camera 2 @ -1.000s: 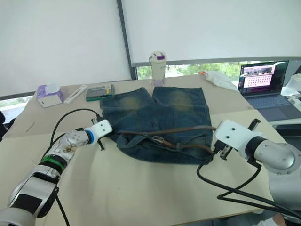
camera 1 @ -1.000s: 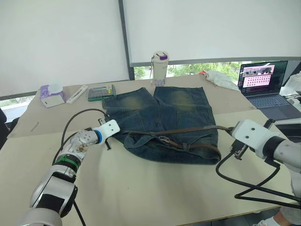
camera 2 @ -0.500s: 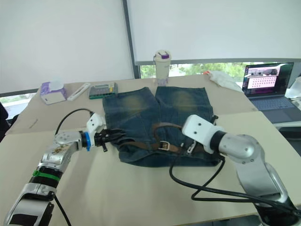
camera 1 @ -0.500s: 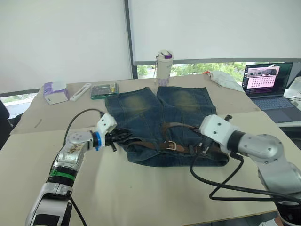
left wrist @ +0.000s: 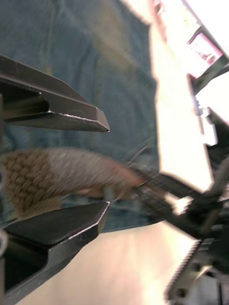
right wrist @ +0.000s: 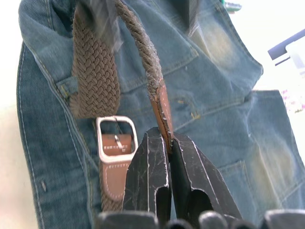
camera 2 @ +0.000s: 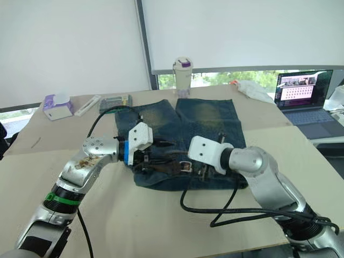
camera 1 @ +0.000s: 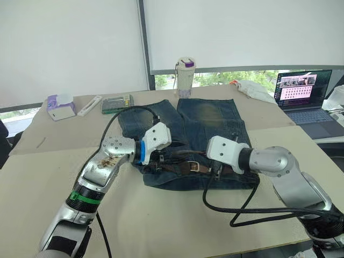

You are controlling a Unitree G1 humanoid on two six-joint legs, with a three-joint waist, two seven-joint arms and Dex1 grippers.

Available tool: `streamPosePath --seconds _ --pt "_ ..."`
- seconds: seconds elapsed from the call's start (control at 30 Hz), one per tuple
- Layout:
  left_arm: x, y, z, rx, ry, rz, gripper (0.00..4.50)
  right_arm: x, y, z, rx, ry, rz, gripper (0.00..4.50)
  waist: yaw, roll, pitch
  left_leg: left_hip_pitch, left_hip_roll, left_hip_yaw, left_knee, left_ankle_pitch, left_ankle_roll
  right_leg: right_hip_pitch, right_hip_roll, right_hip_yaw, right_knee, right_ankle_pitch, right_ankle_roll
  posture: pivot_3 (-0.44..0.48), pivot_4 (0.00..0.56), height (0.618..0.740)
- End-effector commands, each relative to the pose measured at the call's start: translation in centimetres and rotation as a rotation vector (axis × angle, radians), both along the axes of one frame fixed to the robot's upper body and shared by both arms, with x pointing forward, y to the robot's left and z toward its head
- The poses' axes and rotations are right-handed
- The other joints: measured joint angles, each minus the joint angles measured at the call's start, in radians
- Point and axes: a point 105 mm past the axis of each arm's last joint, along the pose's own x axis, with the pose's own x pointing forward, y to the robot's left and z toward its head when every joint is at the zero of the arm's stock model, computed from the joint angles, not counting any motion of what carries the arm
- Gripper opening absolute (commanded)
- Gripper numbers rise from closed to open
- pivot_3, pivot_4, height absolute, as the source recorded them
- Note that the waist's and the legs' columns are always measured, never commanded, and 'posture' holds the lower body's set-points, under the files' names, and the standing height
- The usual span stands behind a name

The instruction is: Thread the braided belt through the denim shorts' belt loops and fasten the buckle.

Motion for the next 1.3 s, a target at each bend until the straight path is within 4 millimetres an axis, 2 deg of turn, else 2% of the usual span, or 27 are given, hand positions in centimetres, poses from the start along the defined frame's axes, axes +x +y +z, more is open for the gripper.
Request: streamPosePath --seconds 0.03,0.13,0.23,0.27,0.3,0.37,0.43,0.63,0.87,1.0,1.03,1.17,1.2,1.3 --pt "0.4 -0.1 0.4 0.025 -0.065 0.022 2.18 -0.3 0.6 1.0 0.010 -0.035 0.014 0.00 0.003 0.000 0.000 0.000 0.000 0.000 0.000 0.000 0.000 0.000 0.000 0.000 0.000 0.000 0.000 0.000 0.150 0.740" --pt "0.8 0.1 -0.1 0.026 -0.073 0.047 1.40 -0.5 1.0 0.9 0.029 -0.016 0.021 0.00 0.004 0.000 0.000 0.000 0.000 0.000 0.000 0.000 0.000 0.000 0.000 0.000 0.000 0.000 0.000 0.000 0.150 0.740" --pt "1.1 0.5 -0.4 0.023 -0.078 0.066 0.31 -0.7 1.2 0.6 0.068 0.028 0.019 0.00 0.003 0.000 0.000 0.000 0.000 0.000 0.000 0.000 0.000 0.000 0.000 0.000 0.000 0.000 0.000 0.000 0.150 0.740" --pt "1.3 0.9 -0.6 0.026 -0.079 0.080 0.01 -0.9 1.3 0.4 0.087 0.053 0.019 0.39 0.003 0.000 0.000 0.000 0.000 0.000 0.000 0.000 0.000 0.000 0.000 0.000 0.000 0.000 0.000 0.000 0.150 0.740" --pt "1.5 1.4 -1.0 0.037 -0.083 0.096 0.00 -1.0 1.3 0.2 0.099 0.073 0.016 0.79 0.002 0.000 0.000 0.000 0.000 0.000 0.000 0.000 0.000 0.000 0.000 0.000 0.000 0.000 0.000 0.000 0.150 0.740" --pt "2.2 2.9 -2.0 0.058 -0.082 0.157 0.00 0.2 0.4 -0.3 0.133 0.059 -0.088 1.38 0.002 0.000 0.000 0.000 0.000 -0.001 0.000 0.000 0.000 0.000 0.000 0.000 0.000 0.000 0.000 0.000 0.150 0.740" --pt "2.7 4.4 -3.2 0.095 -0.087 0.204 0.00 0.6 -0.4 -1.9 0.107 0.083 -0.145 2.09 0.002 0.000 0.000 0.000 0.000 -0.001 0.000 0.000 0.000 0.000 0.000 0.000 0.000 0.000 0.000 0.000 0.150 0.740" --pt "3.1 6.3 -4.2 0.113 -0.094 0.275 0.00 0.6 -0.7 -5.1 0.057 0.140 -0.178 2.09 0.009 0.000 0.000 0.000 0.000 -0.002 0.000 0.000 0.000 -0.001 -0.001 0.001 0.000 0.000 0.000 0.000 0.150 0.740" --pt "3.0 6.9 -4.5 0.128 -0.112 0.296 0.00 1.7 -1.6 -6.7 -0.045 0.118 -0.213 2.09 0.007 0.000 0.000 0.000 0.000 -0.001 0.000 0.000 0.000 -0.001 -0.001 0.001 0.000 0.000 0.000 0.000 0.150 0.740" --pt "2.7 6.6 -4.4 0.135 -0.138 0.281 0.00 2.2 -1.7 -6.7 -0.011 0.122 -0.252 2.09 0.006 0.000 0.000 0.000 0.000 0.000 0.000 0.000 0.000 -0.001 0.000 0.001 0.000 0.000 0.000 0.000 0.150 0.740" --pt "2.6 6.5 -4.4 0.141 -0.146 0.273 0.00 2.3 -1.7 -6.6 -0.002 0.121 -0.257 1.58 0.006 0.000 0.000 0.000 0.000 0.000 0.000 0.000 0.000 -0.001 0.000 0.001 0.000 0.000 0.000 0.000 0.150 0.740" --pt "2.6 6.0 -4.5 0.162 -0.188 0.251 0.00 2.2 -1.8 -6.0 0.098 0.156 -0.291 0.23 0.006 0.000 0.000 0.000 0.000 -0.001 0.000 0.000 0.000 -0.001 0.000 0.001 0.000 0.000 0.000 0.000 0.150 0.740" --pt "2.7 5.9 -4.4 0.157 -0.190 0.251 0.00 2.1 -1.9 -5.9 0.104 0.157 -0.294 0.03 0.006 0.000 0.000 0.000 0.000 -0.001 0.000 0.000 0.000 -0.001 -0.001 0.001 0.001 0.000 0.000 0.000 0.150 0.740" --pt "2.7 5.4 -4.5 0.156 -0.193 0.247 0.00 1.8 -2.2 -5.7 0.135 0.162 -0.305 0.03 0.010 0.000 0.000 0.000 0.000 -0.001 0.000 0.000 0.000 -0.001 -0.001 0.000 0.000 0.000 0.000 0.000 0.150 0.740"
